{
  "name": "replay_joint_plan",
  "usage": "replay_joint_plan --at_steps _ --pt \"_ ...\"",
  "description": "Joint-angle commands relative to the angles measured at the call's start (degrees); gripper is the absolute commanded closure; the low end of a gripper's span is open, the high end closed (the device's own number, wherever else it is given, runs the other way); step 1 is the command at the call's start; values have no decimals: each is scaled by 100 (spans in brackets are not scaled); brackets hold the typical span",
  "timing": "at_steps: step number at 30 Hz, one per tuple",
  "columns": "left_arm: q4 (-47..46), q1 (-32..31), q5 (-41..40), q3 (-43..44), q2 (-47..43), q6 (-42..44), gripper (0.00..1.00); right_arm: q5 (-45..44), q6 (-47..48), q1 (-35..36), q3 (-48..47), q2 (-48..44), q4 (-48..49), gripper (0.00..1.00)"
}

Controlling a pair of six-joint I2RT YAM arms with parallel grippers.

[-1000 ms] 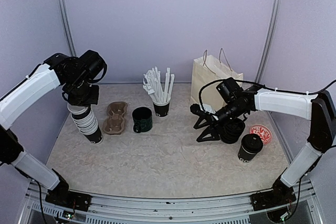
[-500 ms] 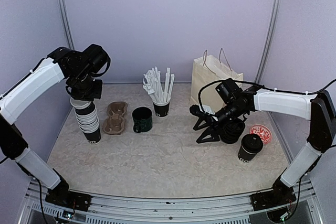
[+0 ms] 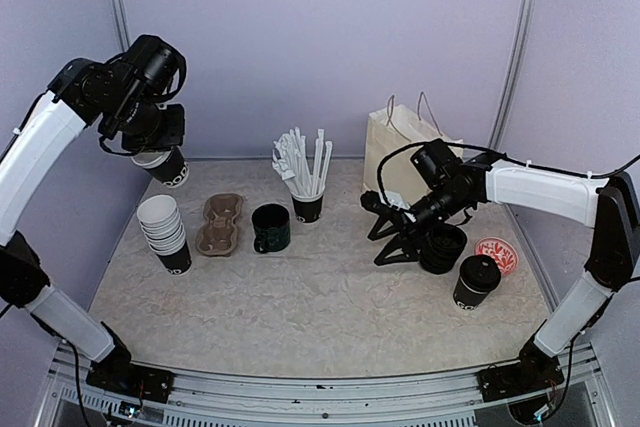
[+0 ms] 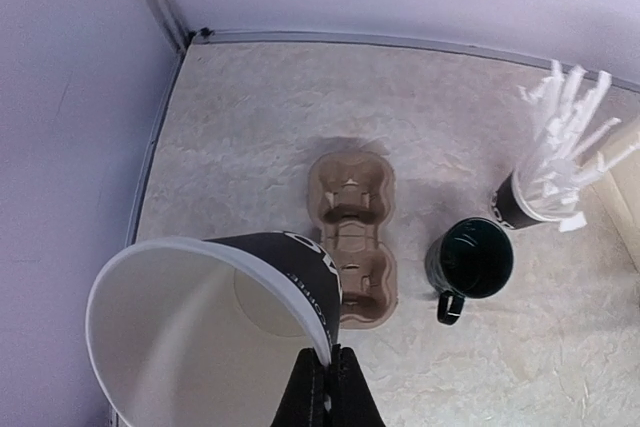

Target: Pack the takeout coffee

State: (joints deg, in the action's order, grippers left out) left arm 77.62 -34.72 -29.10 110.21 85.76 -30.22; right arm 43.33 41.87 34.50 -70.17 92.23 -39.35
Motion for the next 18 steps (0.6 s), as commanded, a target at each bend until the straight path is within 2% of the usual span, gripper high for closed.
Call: replay_joint_plan --at_steps 1,5,8,13,18 --pt "-672 -914 444 136 -41 964 100 -464 -178 -92 -62 -196 -251 32" --pt "-1577 -1947 1332 -424 -20 1867 100 -1008 -378 -382 63 -383 -349 34" --pt "-2005 -2638 1500 -936 109 2594 100 -1234 -474 -705 94 -589 -573 34" --pt "-2588 -2765 2424 -1387 727 3113 100 -1703 -506 -1204 366 -1183 -741 36" --pt "-2683 -2977 2883 -1147 1895 3236 100 -2294 -505 -1467 659 -1506 -899 37"
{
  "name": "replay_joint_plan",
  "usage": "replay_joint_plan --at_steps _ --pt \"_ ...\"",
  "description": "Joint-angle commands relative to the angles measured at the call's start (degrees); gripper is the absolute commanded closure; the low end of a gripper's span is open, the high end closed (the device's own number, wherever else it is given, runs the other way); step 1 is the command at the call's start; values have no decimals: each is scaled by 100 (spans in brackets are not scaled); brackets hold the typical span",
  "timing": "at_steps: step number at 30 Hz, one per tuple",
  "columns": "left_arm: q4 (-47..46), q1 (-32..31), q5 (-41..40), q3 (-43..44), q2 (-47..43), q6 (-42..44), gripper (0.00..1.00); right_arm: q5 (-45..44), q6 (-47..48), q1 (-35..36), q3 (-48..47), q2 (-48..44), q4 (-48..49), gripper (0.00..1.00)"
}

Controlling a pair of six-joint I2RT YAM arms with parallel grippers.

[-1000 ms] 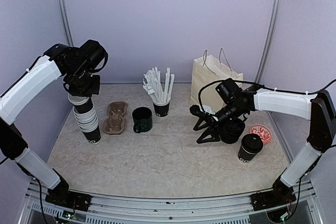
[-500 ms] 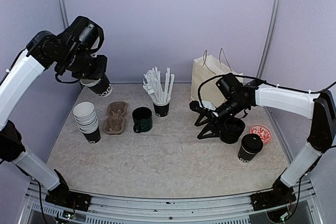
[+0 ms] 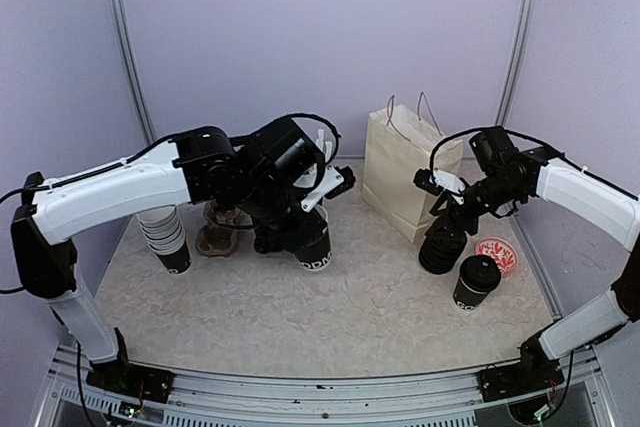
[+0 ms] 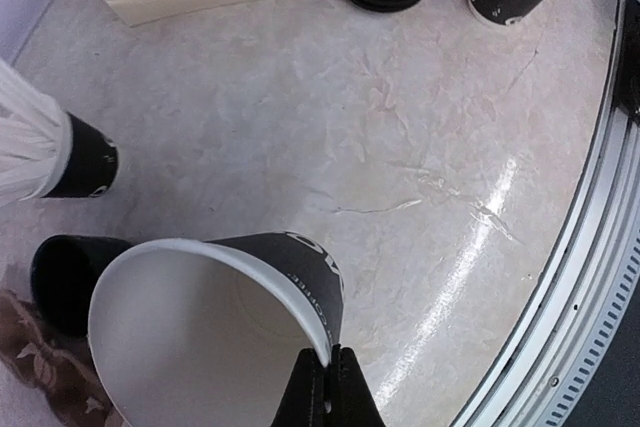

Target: Pack the takeout coffee

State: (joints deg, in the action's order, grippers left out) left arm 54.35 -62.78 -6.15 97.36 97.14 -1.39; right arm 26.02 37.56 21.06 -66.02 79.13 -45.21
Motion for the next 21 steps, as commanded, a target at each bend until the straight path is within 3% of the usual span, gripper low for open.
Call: replay_joint_plan --at_steps 1,12,18,21 --pt "-361 -181 729 228 1049 335 100 -634 -82 -146 278 -226 -355 37" --pt "-739 -238 800 336 1943 257 96 -1164 -81 -172 385 -115 -500 34" --pt "-691 -290 720 357 1989 271 76 -1179 -19 -172 362 78 -581 34" --pt "-746 -316 642 380 1881 262 70 -1263 -7 -172 362 174 -545 36"
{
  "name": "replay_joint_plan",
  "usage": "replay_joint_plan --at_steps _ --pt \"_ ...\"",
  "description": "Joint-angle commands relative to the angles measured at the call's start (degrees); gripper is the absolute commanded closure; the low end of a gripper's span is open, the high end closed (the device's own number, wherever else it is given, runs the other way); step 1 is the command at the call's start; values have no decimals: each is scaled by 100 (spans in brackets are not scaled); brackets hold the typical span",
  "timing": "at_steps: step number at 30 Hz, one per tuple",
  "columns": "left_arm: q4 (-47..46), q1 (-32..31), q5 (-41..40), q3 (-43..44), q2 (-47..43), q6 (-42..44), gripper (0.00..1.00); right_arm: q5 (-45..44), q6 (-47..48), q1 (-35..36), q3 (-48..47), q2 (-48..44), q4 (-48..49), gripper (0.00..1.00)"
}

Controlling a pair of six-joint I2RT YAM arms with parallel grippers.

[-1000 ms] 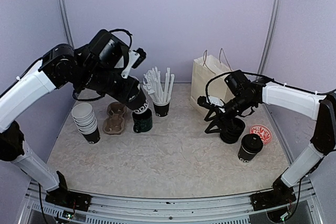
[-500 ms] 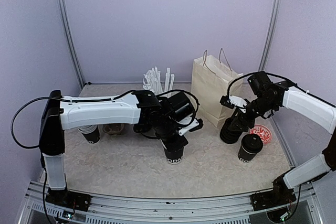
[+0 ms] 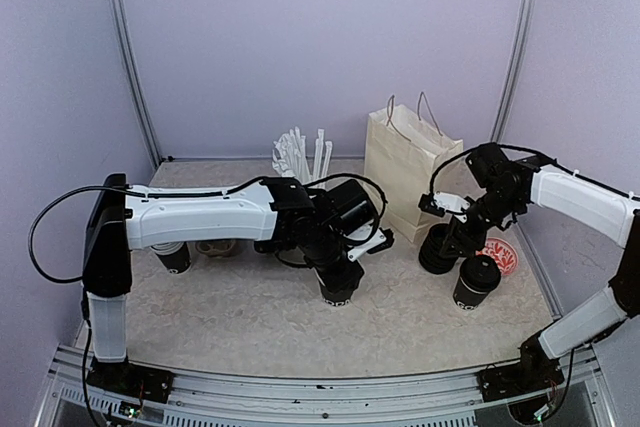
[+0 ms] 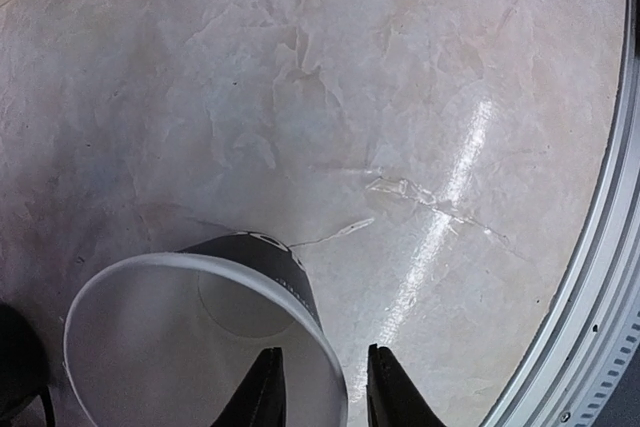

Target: Pack the takeout coffee

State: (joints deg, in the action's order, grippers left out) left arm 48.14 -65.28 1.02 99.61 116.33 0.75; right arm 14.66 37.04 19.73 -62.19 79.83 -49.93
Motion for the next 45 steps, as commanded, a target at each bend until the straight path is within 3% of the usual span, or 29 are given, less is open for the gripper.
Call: replay_joint_plan --at_steps 1,9,21,30,38,45 --pt "-140 -68 -75 155 -108 48 69 -139 64 -39 -39 148 -84 38" --pt "-602 -51 -436 -106 -737 -49 63 -186 61 -38 -179 479 -154 60" --pt "-965 36 -760 -441 -1185 -230 62 -263 -53 -39 -347 564 -180 78" --pt "-1081 100 -919 -526 -1345 -225 62 -248 -159 -39 -340 677 -217 80" --pt "-1225 172 -1084 -713 -1530 -266 62 -75 -214 -39 -544 607 -407 92" --pt "-2378 250 -1594 -1106 -1832 -108 55 427 -231 -39 -806 320 -736 96"
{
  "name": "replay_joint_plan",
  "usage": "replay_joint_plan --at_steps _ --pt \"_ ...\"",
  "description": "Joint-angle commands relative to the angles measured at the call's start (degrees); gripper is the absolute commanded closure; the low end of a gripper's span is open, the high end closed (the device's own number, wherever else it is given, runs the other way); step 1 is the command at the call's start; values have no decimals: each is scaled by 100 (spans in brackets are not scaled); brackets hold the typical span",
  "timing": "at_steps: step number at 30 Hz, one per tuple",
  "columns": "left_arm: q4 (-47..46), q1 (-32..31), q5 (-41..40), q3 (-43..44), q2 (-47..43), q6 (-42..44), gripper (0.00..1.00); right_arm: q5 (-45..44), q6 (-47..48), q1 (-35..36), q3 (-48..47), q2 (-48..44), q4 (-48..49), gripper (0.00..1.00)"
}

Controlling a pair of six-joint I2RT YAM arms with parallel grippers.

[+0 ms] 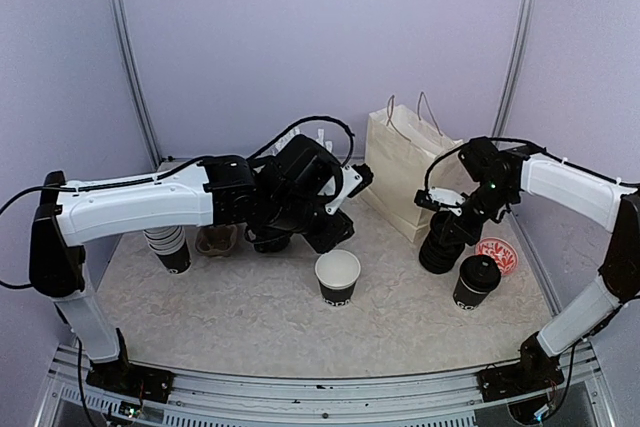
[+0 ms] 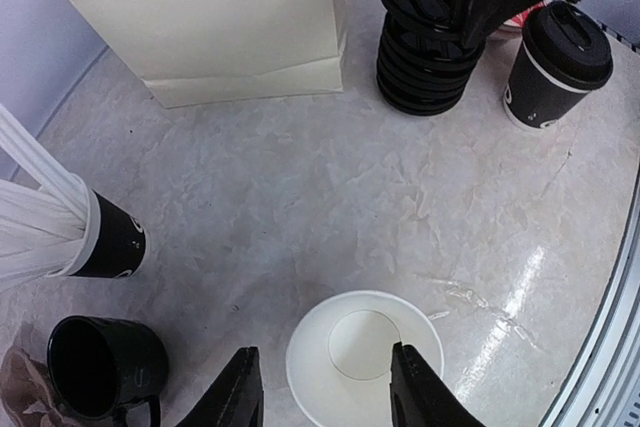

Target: Pack the takeout coffee

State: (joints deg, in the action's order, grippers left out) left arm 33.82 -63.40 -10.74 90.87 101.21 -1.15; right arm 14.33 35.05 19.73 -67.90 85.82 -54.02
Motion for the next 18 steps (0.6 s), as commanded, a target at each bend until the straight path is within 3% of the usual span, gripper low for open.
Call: replay_joint_plan --at_steps 1,4,6,9,18 --pt "-1264 56 -477 -385 -398 144 54 666 -10 -39 -305 -337 -409 96" --pt "-2422 72 -482 -944 -702 451 49 1912 234 -32 -576 -578 -641 96" --pt "-3442 75 -357 -1519 -945 584 40 2938 449 -23 -762 -715 -665 96" --pt "-4940 138 -203 -2256 -1346 510 27 3810 515 23 -1099 -659 -628 97" --pt "-9115 239 1575 -3628 -1209 815 19 6578 1139 188 -2324 191 -1429 97"
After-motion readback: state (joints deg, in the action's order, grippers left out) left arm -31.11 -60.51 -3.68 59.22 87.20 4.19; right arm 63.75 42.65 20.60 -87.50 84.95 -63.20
